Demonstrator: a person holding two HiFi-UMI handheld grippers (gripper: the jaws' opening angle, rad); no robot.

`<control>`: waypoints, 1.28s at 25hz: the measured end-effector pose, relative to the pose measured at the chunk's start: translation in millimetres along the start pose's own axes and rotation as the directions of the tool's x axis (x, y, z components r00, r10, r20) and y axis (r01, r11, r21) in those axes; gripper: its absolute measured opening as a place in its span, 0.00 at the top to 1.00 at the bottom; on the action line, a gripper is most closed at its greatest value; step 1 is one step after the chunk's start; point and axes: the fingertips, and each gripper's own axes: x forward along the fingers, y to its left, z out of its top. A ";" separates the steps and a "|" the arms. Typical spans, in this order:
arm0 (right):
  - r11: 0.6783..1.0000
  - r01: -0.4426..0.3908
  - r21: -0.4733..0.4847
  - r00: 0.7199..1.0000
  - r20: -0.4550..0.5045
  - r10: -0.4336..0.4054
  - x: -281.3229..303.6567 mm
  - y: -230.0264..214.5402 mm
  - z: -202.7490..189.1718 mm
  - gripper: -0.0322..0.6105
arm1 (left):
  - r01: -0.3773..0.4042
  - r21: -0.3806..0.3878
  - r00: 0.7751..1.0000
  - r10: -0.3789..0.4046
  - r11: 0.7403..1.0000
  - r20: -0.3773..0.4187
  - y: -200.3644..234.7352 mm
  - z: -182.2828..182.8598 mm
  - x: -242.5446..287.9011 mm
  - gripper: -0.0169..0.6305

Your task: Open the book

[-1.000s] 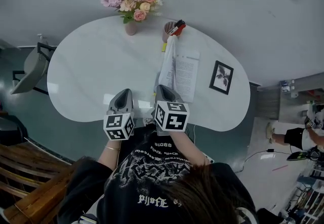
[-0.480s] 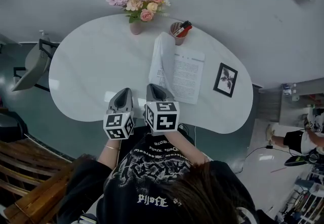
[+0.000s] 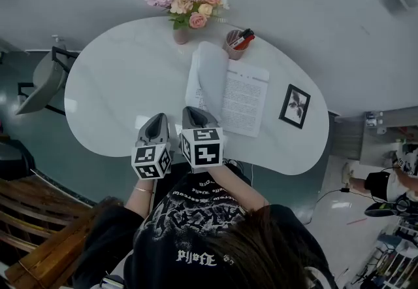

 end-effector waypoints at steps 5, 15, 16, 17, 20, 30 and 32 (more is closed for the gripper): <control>1.000 -0.010 -0.004 1.000 -0.025 0.010 12.4 8.5 -2.5 0.90 | -0.006 0.003 1.000 0.006 1.000 -0.012 8.8 -1.5 1.0 0.94; 0.998 -0.039 -0.041 0.996 -0.082 0.036 37.6 26.5 -10.8 0.90 | -0.028 -0.004 0.999 0.027 1.000 -0.046 23.7 -9.1 -1.5 0.94; 0.998 -0.039 -0.041 0.995 -0.091 0.035 39.6 26.3 -13.3 0.90 | -0.031 -0.006 0.998 0.031 0.999 -0.047 25.1 -9.4 -2.0 0.94; 0.998 -0.039 -0.039 0.994 -0.100 0.035 41.5 25.9 -16.0 0.90 | -0.034 -0.008 0.998 0.034 0.999 -0.050 26.4 -10.2 -2.3 0.94; 0.999 -0.038 -0.034 0.993 -0.117 0.034 48.4 25.5 -22.3 0.90 | -0.041 -0.012 0.997 0.040 0.999 -0.060 29.6 -13.6 -2.9 0.94; 0.999 -0.037 -0.035 0.988 -0.153 0.031 75.0 34.6 -35.8 0.90 | -0.071 -0.022 0.995 0.069 0.997 -0.076 42.8 -18.6 -11.2 0.94; 0.999 -0.040 -0.034 0.985 -0.168 0.034 79.3 36.8 -41.2 0.90 | -0.079 -0.031 0.994 0.076 0.996 -0.079 46.7 -20.4 -12.8 0.94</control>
